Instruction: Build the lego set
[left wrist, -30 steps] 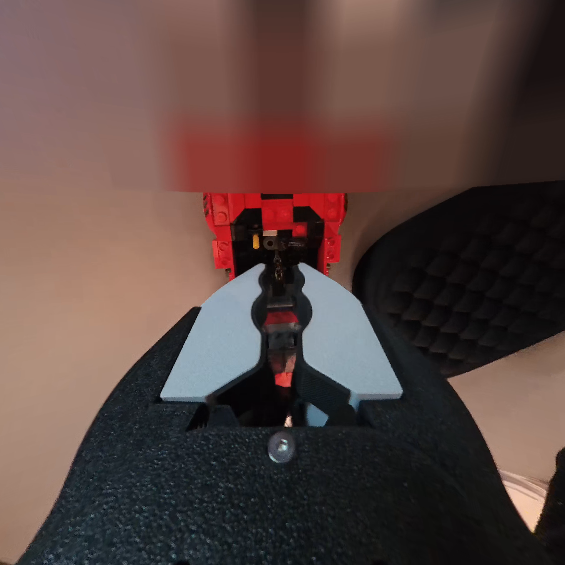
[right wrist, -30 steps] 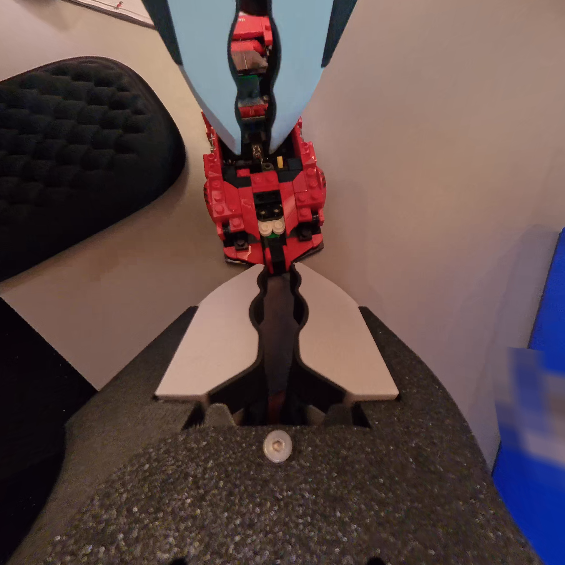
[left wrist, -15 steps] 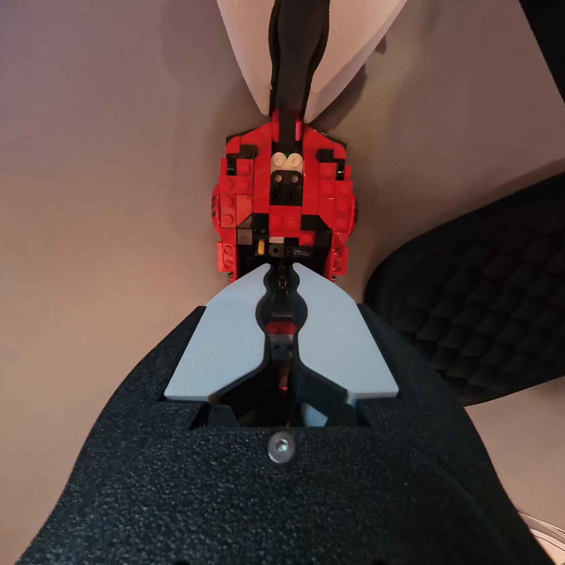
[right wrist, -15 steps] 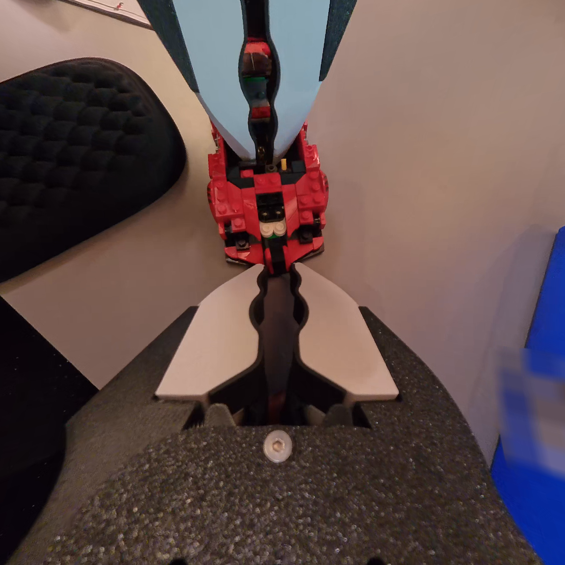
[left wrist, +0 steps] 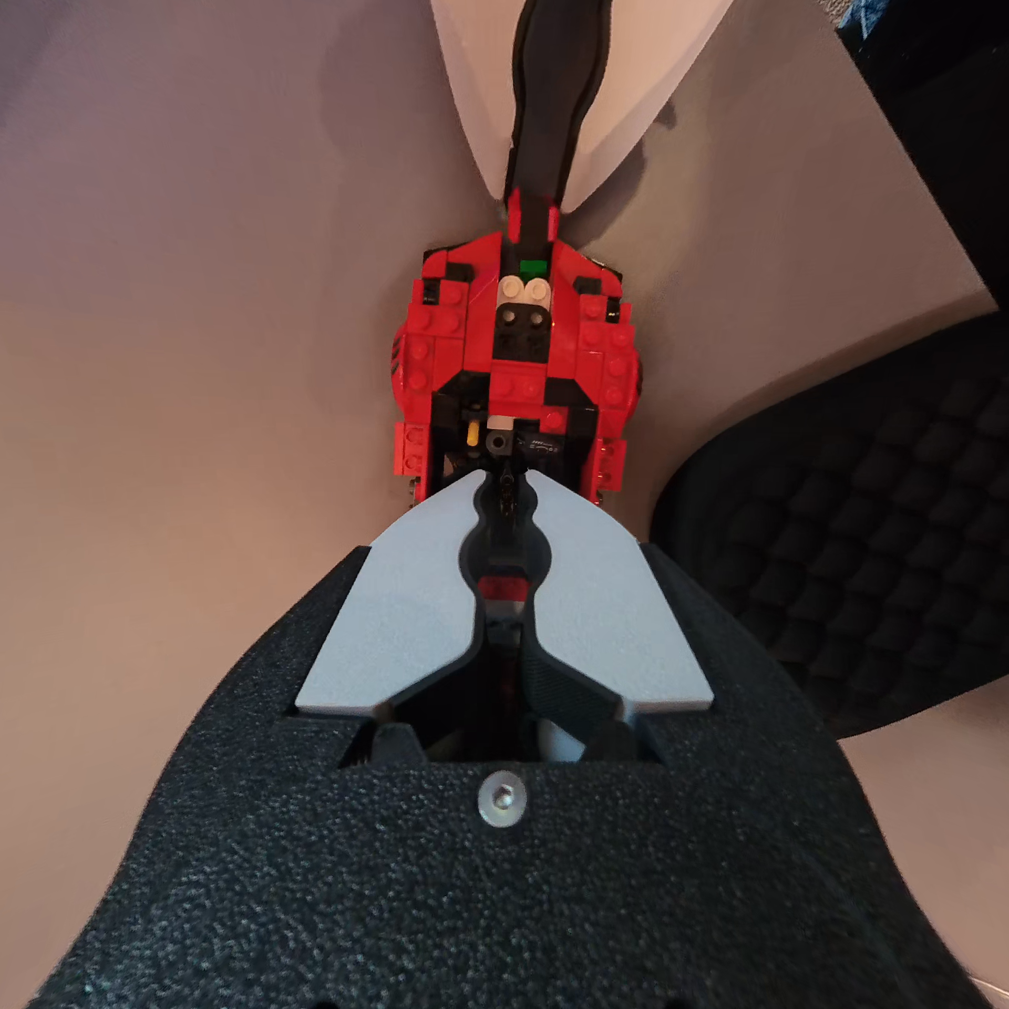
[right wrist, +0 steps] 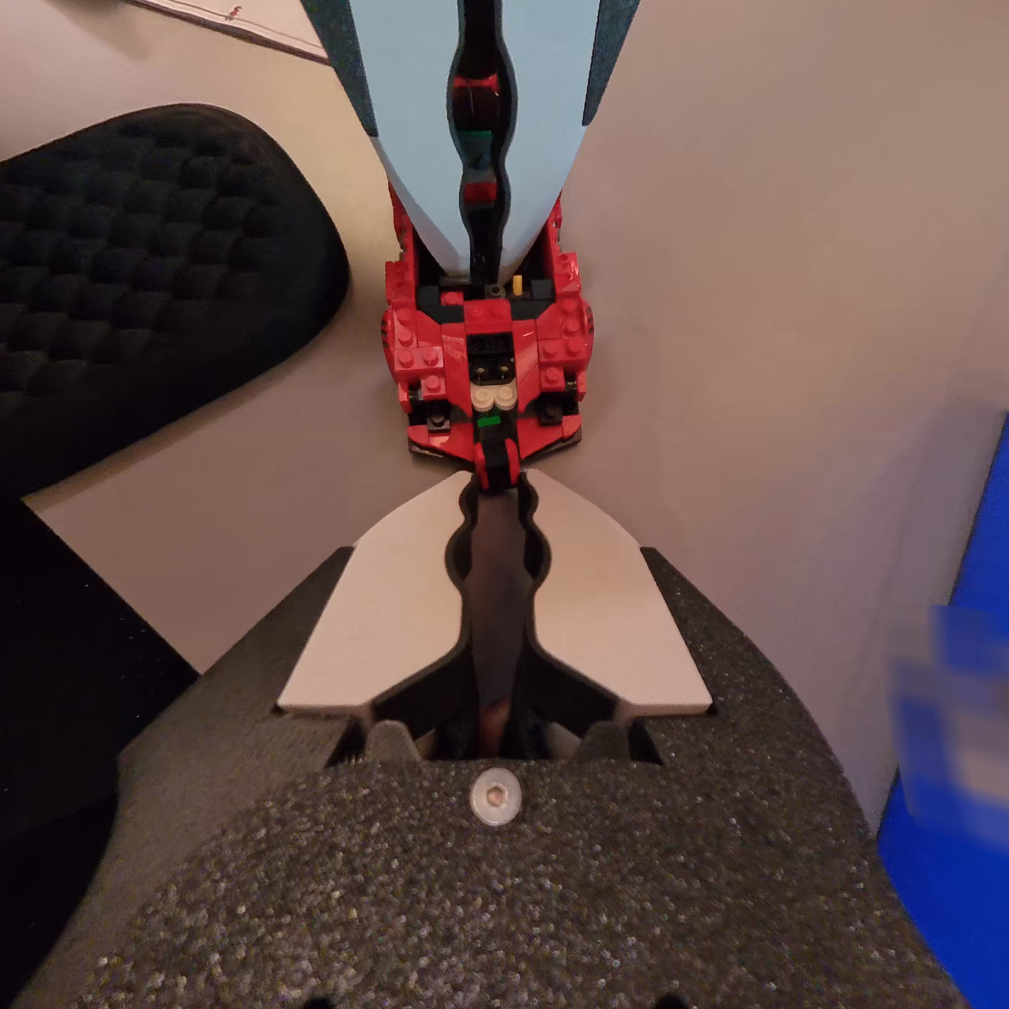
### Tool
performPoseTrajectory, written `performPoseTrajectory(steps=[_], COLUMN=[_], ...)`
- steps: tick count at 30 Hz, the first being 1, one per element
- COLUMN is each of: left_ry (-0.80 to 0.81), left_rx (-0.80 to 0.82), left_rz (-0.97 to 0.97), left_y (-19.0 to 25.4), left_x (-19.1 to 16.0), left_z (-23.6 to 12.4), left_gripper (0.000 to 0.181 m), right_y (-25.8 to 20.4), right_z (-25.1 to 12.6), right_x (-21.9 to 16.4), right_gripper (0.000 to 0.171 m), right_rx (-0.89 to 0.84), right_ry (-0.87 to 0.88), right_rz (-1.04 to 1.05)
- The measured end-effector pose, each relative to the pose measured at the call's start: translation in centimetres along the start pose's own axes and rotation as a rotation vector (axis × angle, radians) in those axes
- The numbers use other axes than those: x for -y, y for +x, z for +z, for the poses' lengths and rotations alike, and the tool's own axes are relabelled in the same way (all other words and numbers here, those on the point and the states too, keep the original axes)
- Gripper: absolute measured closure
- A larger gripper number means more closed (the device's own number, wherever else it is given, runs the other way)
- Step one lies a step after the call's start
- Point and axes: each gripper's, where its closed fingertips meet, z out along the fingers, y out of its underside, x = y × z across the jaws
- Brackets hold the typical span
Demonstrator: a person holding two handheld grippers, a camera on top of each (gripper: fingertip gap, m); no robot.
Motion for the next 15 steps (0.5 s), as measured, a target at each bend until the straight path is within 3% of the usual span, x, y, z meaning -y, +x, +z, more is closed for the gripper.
performPoseTrajectory(steps=[15], left_ry=[0.022], left_rx=[-0.017], left_rz=[-0.004], left_y=[0.17], left_x=[0.62], left_z=[0.28], left_gripper=[0.173], right_y=[-0.31], right_z=[-0.34], right_x=[-0.58], right_gripper=[0.157], right_rx=[-0.014], right_ry=[-0.062], right_rz=[-0.040])
